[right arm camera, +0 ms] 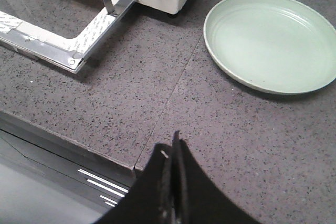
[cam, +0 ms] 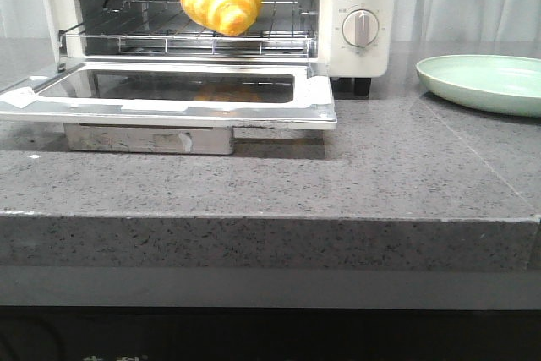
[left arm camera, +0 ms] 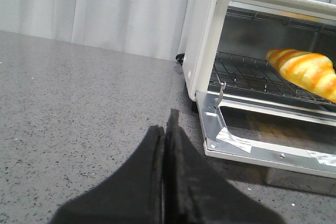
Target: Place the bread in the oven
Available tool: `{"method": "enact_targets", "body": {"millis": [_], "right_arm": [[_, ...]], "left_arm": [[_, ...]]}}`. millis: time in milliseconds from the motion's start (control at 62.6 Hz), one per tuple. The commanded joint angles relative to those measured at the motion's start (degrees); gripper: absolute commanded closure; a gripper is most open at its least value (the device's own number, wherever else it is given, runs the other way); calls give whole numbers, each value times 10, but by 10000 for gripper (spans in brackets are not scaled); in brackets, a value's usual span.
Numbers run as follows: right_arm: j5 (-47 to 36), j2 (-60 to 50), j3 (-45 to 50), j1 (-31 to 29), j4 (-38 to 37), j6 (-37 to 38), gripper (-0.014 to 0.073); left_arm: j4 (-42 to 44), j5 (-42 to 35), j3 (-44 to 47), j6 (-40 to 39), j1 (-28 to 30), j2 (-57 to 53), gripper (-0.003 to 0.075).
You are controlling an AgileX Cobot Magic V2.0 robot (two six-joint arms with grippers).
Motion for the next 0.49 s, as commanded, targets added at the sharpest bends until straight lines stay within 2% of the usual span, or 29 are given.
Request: {"method": "enact_targets", "body": {"millis": [0,112,303,479], "right_arm": [[-45,0,-11,-3,0,-8,662],[-84,-35,29,-27,0,-8,662],[-293,-166,203,-130,13,-8,662],[-414,-266,344,-178,21,-8,662]], "left_arm": [[-5,-48,13,-1,1,-13,739],[-5,-48,13,-1,1,-13,739],[-5,-48,13,-1,1,-13,739],[-5,-48,13,-1,1,-13,739]]}}
